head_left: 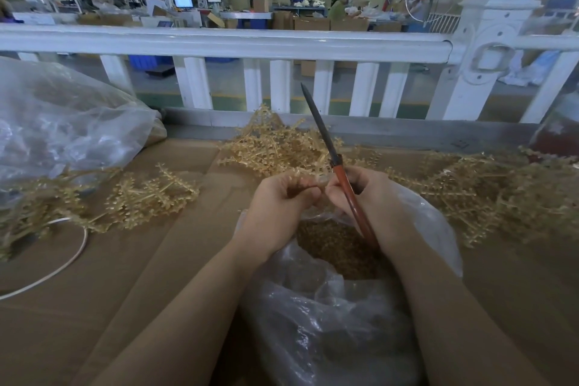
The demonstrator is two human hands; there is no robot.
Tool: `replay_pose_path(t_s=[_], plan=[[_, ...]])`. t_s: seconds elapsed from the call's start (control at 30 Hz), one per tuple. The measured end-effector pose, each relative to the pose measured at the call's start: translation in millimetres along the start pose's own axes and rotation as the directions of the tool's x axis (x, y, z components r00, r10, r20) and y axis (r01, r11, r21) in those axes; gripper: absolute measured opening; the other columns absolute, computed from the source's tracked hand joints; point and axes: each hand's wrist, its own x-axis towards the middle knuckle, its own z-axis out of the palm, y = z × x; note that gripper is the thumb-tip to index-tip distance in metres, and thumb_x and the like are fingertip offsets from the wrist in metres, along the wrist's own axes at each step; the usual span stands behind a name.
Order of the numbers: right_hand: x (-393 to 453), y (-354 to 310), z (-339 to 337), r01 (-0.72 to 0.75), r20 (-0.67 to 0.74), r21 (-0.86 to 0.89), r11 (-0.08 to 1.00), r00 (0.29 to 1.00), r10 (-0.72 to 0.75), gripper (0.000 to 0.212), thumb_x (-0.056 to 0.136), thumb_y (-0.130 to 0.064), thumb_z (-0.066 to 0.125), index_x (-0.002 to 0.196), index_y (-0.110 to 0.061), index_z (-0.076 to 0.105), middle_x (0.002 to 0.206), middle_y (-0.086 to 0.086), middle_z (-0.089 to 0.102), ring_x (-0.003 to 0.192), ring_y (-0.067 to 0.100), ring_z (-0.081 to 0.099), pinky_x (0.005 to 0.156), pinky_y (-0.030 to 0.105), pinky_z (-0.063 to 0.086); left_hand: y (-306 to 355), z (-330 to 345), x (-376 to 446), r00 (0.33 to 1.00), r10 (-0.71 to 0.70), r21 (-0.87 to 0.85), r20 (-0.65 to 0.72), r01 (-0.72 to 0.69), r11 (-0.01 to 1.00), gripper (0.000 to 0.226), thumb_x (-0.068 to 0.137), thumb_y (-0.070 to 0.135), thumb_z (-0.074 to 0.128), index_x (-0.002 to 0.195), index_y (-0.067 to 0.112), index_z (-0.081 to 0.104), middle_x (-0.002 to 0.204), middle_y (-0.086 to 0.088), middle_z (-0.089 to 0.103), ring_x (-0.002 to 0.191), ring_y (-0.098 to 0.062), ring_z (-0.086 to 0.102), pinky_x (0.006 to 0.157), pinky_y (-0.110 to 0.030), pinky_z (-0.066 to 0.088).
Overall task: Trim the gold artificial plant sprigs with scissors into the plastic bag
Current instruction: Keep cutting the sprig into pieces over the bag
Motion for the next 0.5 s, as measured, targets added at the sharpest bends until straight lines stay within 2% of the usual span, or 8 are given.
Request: replay_pose_path(t_s=[0.13, 0.23, 0.3, 0.37, 0.43, 0.5], plan=[[-3.0, -4.4, 0.3, -0.003, 0.025, 0.061, 0.998, 1.000, 0.002, 0.029, 0.092, -0.010, 0.069, 0.071, -0.029, 0.068, 0.059, -0.011, 0.066, 0.052, 0.001, 0.060, 0.067, 0.030, 0.056, -0.1, -2.0, 0.1, 0.998, -0.016, -0.083, 0.056, 0.021, 0.996, 0.016, 0.093, -0.003, 0.060, 0.085, 0.005, 0.070, 0.071, 0.004, 0.073, 0.068, -0.005, 0.068, 0.066, -0.013, 0.049], [-2.1, -4.1, 0.1, 0.031, 0.025, 0.068, 0.997, 0.999, -0.032, 0.041, 0.093, -0.009, 0.067, 0.067, -0.041, 0.070, 0.059, -0.009, 0.065, 0.051, 0.003, 0.058, 0.062, 0.030, 0.055, 0.6, -3.9, -0.6, 0.991, -0.020, -0.188, 0.132, 0.045, 0.981, 0.039, 0.094, -0.006, 0.055, 0.072, 0.018, 0.075, 0.068, 0.005, 0.071, 0.065, -0.004, 0.066, 0.066, -0.015, 0.050], [-1.7, -3.3, 0.6, 0.041, 0.035, 0.081, 0.996, 0.998, -0.044, 0.033, 0.089, -0.018, 0.070, 0.072, -0.046, 0.070, 0.062, -0.009, 0.067, 0.053, 0.004, 0.060, 0.063, 0.030, 0.055, 0.4, -5.4, -0.1, 0.989, -0.003, -0.200, 0.147, 0.033, 0.979, 0.046, 0.094, -0.007, 0.054, 0.067, 0.025, 0.074, 0.066, 0.008, 0.069, 0.064, -0.003, 0.064, 0.067, -0.013, 0.049], [-0.9, -1.2, 1.2, 0.034, 0.033, 0.043, 0.998, 0.999, -0.036, 0.018, 0.080, -0.034, 0.069, 0.079, -0.052, 0.069, 0.065, -0.011, 0.069, 0.055, 0.005, 0.065, 0.062, 0.027, 0.058, -0.5, -5.7, 0.6, 0.994, 0.005, -0.200, 0.113, 0.018, 0.980, 0.036, 0.093, -0.006, 0.058, 0.074, 0.021, 0.073, 0.068, 0.007, 0.068, 0.066, -0.004, 0.063, 0.067, -0.014, 0.049], [0.5, 0.5, 1.0, 0.040, 0.030, -0.006, 0.999, 0.999, -0.039, 0.017, 0.076, -0.041, 0.068, 0.082, -0.057, 0.067, 0.068, -0.013, 0.071, 0.056, 0.004, 0.066, 0.057, 0.017, 0.055, -1.7, -5.6, 1.3, 0.998, 0.000, -0.253, 0.070, 0.017, 0.967, 0.012, 0.092, -0.002, 0.062, 0.091, 0.007, 0.069, 0.074, 0.002, 0.070, 0.068, -0.007, 0.065, 0.066, -0.016, 0.050], [0.9, 0.2, 1.9, 0.071, 0.039, -0.045, 0.996, 0.997, -0.070, 0.018, 0.076, -0.043, 0.070, 0.082, -0.060, 0.066, 0.073, -0.019, 0.072, 0.061, 0.001, 0.068, 0.056, 0.011, 0.051, -1.9, -4.6, 0.7, 0.999, 0.002, -0.309, 0.036, 0.009, 0.951, 0.005, 0.092, 0.001, 0.064, 0.096, 0.002, 0.067, 0.078, 0.000, 0.073, 0.070, -0.008, 0.068, 0.065, -0.017, 0.052]])
